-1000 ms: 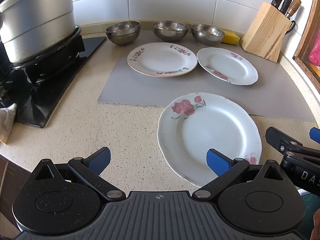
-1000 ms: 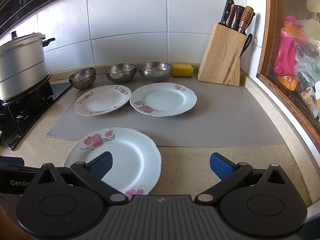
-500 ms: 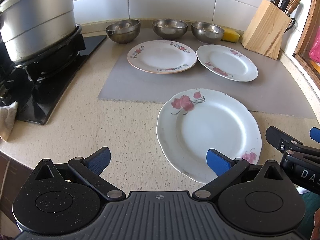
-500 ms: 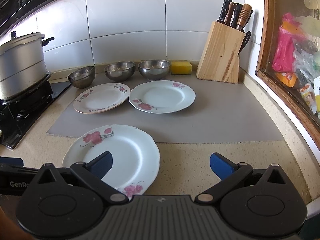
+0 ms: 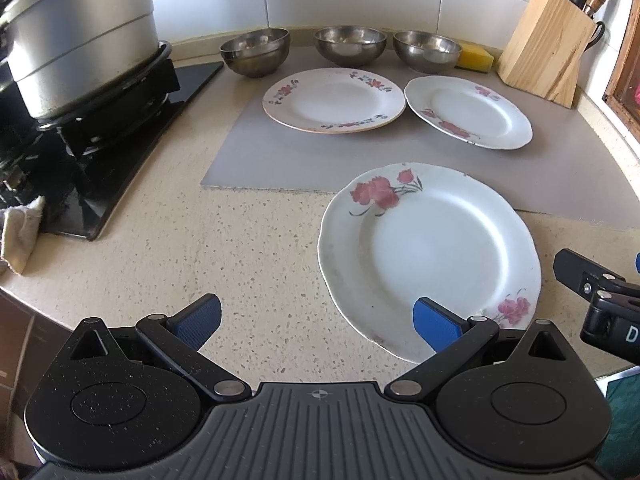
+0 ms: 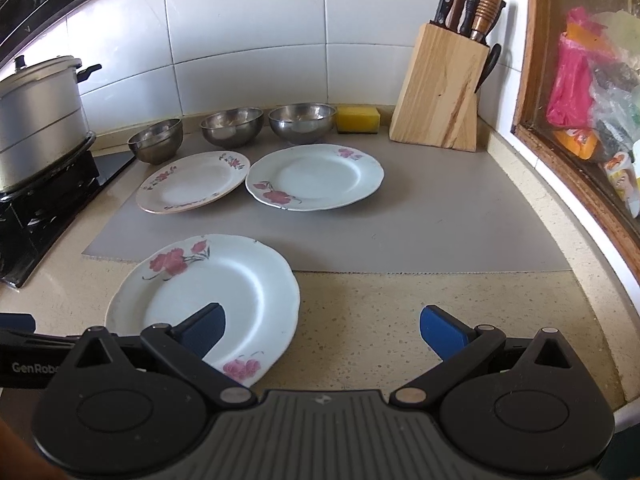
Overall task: Organize plates and bowls
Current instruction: 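Move both tools toward the rim of the nearest flowered plate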
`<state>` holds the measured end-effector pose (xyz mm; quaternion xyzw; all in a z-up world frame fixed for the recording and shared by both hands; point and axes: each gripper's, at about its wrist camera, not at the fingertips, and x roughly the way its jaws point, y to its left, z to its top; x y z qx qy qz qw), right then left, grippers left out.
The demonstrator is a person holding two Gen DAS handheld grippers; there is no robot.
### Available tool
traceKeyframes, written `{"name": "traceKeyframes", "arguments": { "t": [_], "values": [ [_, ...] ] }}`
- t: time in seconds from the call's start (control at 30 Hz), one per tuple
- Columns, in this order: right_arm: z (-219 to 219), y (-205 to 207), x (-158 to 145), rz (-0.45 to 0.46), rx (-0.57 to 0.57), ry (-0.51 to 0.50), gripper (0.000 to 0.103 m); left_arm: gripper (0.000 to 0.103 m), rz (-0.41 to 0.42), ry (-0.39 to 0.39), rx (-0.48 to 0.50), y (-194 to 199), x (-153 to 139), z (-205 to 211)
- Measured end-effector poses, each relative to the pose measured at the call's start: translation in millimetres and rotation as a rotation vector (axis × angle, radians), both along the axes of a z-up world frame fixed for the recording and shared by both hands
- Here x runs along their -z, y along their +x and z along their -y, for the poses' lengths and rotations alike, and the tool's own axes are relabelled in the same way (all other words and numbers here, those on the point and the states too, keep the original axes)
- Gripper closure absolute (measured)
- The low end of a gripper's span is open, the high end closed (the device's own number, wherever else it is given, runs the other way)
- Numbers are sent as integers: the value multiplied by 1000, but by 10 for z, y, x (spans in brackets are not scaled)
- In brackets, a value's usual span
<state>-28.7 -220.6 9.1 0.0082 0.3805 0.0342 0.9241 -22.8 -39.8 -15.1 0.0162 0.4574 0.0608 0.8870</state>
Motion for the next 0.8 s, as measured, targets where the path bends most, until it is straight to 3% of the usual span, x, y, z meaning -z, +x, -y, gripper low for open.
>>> {"name": "traceKeyframes", "arguments": {
  "t": [0.13,0.27,0.47,0.67,0.8],
  "values": [
    [63,57,46,-1,-10,17,16,5,39,-15,14,-19,5,12],
    [105,145,107,-17,-3,29,16,5,43,-79,-13,-28,51,-90],
    [58,243,243,-45,14,45,16,5,19,-87,-30,130,165,-192],
    [13,352,350,-88,14,58,17,8,1,-106,35,299,274,-216],
    [28,406,387,-114,20,94,23,11,-17,-110,62,367,324,-217]
  ]
}}
